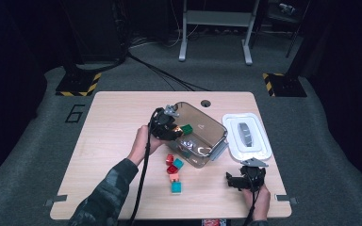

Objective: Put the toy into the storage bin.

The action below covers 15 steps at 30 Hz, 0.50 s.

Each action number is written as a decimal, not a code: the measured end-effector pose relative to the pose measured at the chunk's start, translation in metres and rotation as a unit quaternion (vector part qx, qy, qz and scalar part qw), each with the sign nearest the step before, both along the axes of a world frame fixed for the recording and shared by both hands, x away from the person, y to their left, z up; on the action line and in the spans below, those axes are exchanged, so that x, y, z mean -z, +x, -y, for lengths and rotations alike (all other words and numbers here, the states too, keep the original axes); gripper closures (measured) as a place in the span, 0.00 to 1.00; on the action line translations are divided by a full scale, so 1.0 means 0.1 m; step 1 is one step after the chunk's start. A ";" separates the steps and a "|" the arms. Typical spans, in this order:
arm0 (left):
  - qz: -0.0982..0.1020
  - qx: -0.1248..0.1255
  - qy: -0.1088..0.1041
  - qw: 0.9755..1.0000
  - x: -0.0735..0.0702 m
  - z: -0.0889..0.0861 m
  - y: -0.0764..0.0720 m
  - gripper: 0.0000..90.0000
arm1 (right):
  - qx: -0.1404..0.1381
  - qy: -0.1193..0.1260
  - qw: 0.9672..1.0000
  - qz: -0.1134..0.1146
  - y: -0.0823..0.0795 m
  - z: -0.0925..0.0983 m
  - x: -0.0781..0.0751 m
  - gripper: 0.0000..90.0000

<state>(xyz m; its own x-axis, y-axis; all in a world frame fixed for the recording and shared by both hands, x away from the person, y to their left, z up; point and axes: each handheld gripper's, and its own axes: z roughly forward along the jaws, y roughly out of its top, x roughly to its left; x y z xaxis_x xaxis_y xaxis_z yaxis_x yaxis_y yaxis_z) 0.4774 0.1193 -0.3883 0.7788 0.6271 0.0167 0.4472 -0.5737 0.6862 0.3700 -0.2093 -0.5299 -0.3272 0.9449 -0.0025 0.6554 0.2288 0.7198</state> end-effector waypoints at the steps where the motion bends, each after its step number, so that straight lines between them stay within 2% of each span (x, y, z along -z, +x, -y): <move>1: 0.000 0.000 0.000 1.000 0.00 0.00 0.00 0.65 | 0.000 0.000 1.000 0.000 0.00 0.00 0.00 0.01; 9: -0.004 0.000 -0.002 1.000 0.00 -0.02 -0.01 0.65 | 0.000 0.000 1.000 0.000 0.00 0.00 0.00 0.01; 12: -0.006 0.000 0.001 1.000 -0.01 -0.03 -0.01 0.60 | 0.000 0.000 1.000 0.000 0.00 0.00 0.00 0.01; 15: -0.005 -0.009 0.000 1.000 -0.02 -0.06 -0.03 0.47 | 0.000 0.000 1.000 0.000 0.00 0.00 0.00 0.01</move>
